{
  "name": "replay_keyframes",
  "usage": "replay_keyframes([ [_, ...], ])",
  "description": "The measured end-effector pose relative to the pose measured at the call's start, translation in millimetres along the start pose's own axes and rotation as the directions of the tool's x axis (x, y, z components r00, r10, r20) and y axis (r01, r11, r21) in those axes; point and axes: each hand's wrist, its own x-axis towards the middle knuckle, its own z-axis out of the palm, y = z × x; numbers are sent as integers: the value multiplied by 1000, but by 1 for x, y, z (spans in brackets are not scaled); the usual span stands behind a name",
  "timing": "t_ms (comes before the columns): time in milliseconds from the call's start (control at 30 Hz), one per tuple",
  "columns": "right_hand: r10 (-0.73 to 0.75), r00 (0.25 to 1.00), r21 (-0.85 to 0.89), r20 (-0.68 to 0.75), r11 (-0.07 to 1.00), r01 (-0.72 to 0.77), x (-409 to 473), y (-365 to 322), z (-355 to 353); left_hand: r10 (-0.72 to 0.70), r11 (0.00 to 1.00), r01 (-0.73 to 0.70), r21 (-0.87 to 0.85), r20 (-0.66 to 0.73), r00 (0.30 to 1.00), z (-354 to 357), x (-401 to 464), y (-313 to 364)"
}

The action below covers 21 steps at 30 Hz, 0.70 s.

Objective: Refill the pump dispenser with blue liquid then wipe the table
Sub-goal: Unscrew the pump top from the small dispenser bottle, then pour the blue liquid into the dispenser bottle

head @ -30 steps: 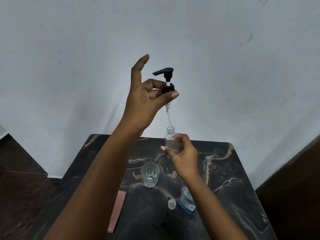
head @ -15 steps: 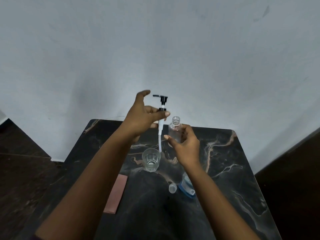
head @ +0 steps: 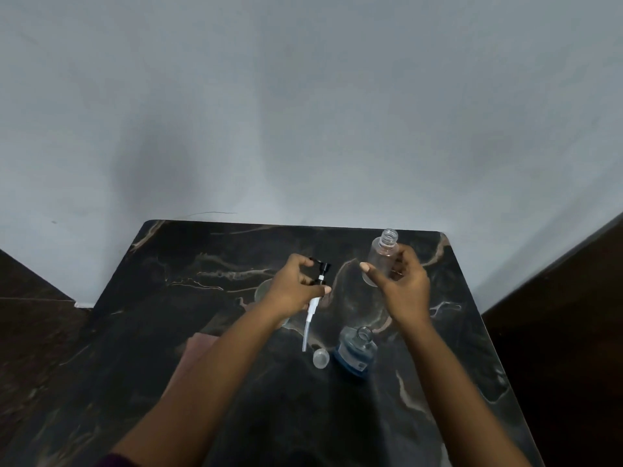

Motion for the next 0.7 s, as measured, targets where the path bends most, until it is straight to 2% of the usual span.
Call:
replay_keyframes([
  [233,91,995,24,29,995,-92,8,59,-30,5,982,1,188,-32,999,41,39,-36],
  [400,163,984,21,71,986,-164,13,106,-24,29,953,-8,303,-63,998,61,77,-53],
  [533,234,964,10,122,971,-237,19,136,-9,-3,933,32,359,-81,997,76,100,-71],
  [700,258,943,-18,211,965,-260,23,158,3,-36,917,80,391,-119,992,86,111,-86],
])
